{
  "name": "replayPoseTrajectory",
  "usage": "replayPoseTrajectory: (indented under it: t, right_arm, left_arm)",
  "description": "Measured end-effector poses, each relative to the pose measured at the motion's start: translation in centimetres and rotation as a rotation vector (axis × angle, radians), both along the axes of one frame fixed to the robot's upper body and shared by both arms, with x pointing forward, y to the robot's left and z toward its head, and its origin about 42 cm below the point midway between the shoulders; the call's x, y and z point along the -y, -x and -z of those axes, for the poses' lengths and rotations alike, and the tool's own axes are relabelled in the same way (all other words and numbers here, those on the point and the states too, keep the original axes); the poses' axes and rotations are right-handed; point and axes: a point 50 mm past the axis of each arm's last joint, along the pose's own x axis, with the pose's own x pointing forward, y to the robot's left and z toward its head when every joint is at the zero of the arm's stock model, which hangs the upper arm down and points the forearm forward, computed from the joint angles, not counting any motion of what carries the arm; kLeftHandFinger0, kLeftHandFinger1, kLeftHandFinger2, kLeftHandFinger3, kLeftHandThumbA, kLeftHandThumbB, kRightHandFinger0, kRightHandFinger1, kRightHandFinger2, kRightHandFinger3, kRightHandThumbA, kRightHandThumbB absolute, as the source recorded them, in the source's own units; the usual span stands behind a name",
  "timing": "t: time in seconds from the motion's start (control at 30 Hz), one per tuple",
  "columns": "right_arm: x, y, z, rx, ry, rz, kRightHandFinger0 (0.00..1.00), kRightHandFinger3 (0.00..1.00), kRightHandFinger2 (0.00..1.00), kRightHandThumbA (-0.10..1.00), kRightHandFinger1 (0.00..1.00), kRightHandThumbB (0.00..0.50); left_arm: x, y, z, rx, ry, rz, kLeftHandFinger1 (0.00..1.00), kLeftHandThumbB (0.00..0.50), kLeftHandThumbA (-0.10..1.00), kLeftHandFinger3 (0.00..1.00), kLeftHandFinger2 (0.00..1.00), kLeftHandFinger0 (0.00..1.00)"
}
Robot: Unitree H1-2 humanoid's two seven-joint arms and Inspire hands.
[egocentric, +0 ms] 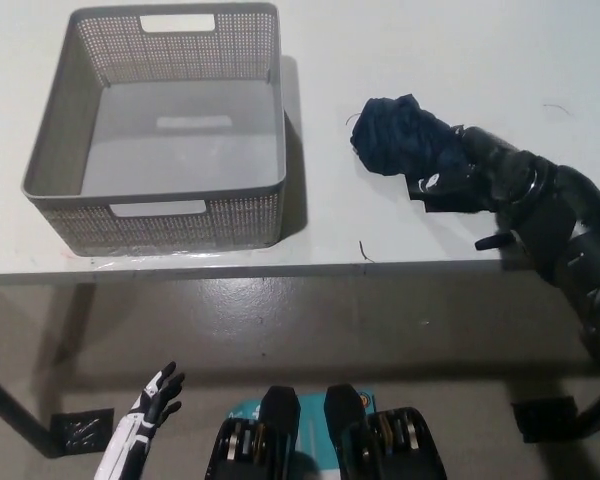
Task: Use the right hand to pick up a umbrella on the right side and place it into a container on the lft side
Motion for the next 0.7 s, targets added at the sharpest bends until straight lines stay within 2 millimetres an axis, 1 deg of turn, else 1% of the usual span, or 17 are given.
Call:
replayPoseTrajectory:
  t: [0.03, 0.07, 0.1, 0.13, 0.17, 0.2, 0.23, 0.27, 0.3, 0.33, 0.37, 0.4, 0.43, 0.5, 0.53, 0.63, 0.7]
  right_arm:
    - [0.0, 0.1, 0.2, 0.006, 0.015, -0.003, 1.00, 1.00, 1.00, 0.80, 1.00, 0.500]
    - [-0.1, 0.2, 0.4, 0.011, 0.025, -0.005, 1.00, 1.00, 1.00, 0.70, 1.00, 0.488]
    - [-0.1, 0.2, 0.6, 0.020, 0.032, -0.007, 1.00, 1.00, 1.00, 0.48, 1.00, 0.413]
    - [-0.1, 0.3, 0.8, 0.038, 0.034, -0.004, 0.57, 0.93, 0.79, 0.20, 0.69, 0.304]
    - [-0.1, 0.4, 1.0, 0.050, 0.035, -0.001, 0.03, 0.47, 0.37, -0.09, 0.18, 0.219]
    - [-0.1, 0.5, 1.2, 0.084, 0.039, 0.005, 0.01, 0.45, 0.41, -0.10, 0.16, 0.188]
    - [0.0, 0.5, 1.3, 0.108, 0.041, 0.010, 0.00, 0.63, 0.62, -0.10, 0.27, 0.146]
    - [0.1, 0.6, 1.3, 0.133, 0.042, 0.016, 0.01, 0.88, 0.80, -0.10, 0.39, 0.135]
    - [0.1, 0.6, 1.4, 0.152, 0.041, 0.021, 0.06, 1.00, 0.86, -0.10, 0.50, 0.133]
    - [0.2, 0.7, 1.6, 0.179, 0.041, 0.028, 0.09, 1.00, 0.90, -0.10, 0.55, 0.138]
    - [0.2, 0.8, 1.7, 0.200, 0.041, 0.032, 0.10, 1.00, 0.91, -0.10, 0.56, 0.138]
    - [0.3, 0.9, 1.8, 0.222, 0.040, 0.036, 0.07, 0.98, 0.87, -0.10, 0.54, 0.155]
    - [0.4, 1.0, 1.9, 0.247, 0.038, 0.041, 0.06, 0.95, 0.85, -0.10, 0.53, 0.149]
    - [0.4, 1.1, 2.0, 0.283, 0.030, 0.049, 0.03, 0.87, 0.85, -0.10, 0.48, 0.149]
    - [0.5, 1.2, 2.2, 0.299, 0.024, 0.051, 0.02, 0.85, 0.85, -0.10, 0.45, 0.168]
    - [0.6, 1.3, 2.2, 0.342, -0.010, 0.069, 0.00, 0.83, 0.86, -0.10, 0.44, 0.205]
    - [0.7, 1.2, 2.0, 0.364, -0.038, 0.085, 0.00, 0.82, 0.84, -0.10, 0.40, 0.192]
  left_arm:
    - [0.0, -0.1, -0.1, 0.004, -0.001, 0.001, 1.00, 0.143, 1.00, 1.00, 1.00, 1.00]
    - [0.0, -0.3, -0.2, 0.006, -0.001, 0.002, 1.00, 0.151, 1.00, 1.00, 1.00, 1.00]
    - [0.0, -0.3, -0.2, 0.009, -0.002, 0.003, 1.00, 0.159, 1.00, 1.00, 1.00, 1.00]
    - [0.0, -0.4, -0.3, 0.011, -0.002, 0.003, 1.00, 0.160, 1.00, 1.00, 1.00, 1.00]
    - [0.0, -0.5, -0.3, 0.012, -0.003, 0.004, 1.00, 0.161, 1.00, 1.00, 1.00, 1.00]
    - [0.0, -0.6, -0.4, 0.012, -0.003, 0.004, 1.00, 0.161, 1.00, 1.00, 1.00, 1.00]
    - [0.0, -0.6, -0.4, 0.012, -0.003, 0.003, 1.00, 0.166, 1.00, 1.00, 1.00, 1.00]
    - [-0.1, -0.6, -0.4, 0.010, -0.003, 0.003, 1.00, 0.166, 1.00, 1.00, 1.00, 1.00]
    - [-0.1, -0.6, -0.4, 0.009, -0.003, 0.003, 1.00, 0.164, 1.00, 1.00, 1.00, 1.00]
    - [-0.1, -0.6, -0.3, 0.009, -0.003, 0.003, 1.00, 0.159, 1.00, 1.00, 1.00, 1.00]
    - [-0.1, -0.6, -0.3, 0.008, -0.004, 0.003, 1.00, 0.158, 1.00, 1.00, 1.00, 1.00]
    - [-0.1, -0.6, -0.4, 0.008, -0.004, 0.003, 1.00, 0.156, 1.00, 1.00, 1.00, 1.00]
    - [-0.1, -0.7, -0.4, 0.009, -0.004, 0.003, 1.00, 0.158, 1.00, 1.00, 1.00, 1.00]
    - [-0.1, -0.7, -0.4, 0.011, -0.006, 0.004, 1.00, 0.158, 1.00, 1.00, 1.00, 1.00]
    - [-0.2, -0.8, -0.5, 0.011, -0.007, 0.004, 1.00, 0.158, 1.00, 1.00, 1.00, 1.00]
    - [-0.2, -0.8, -0.5, 0.011, -0.007, 0.004, 1.00, 0.161, 1.00, 1.00, 1.00, 1.00]
    - [-0.2, -0.8, -0.5, 0.011, -0.006, 0.004, 1.00, 0.167, 1.00, 1.00, 1.00, 1.00]
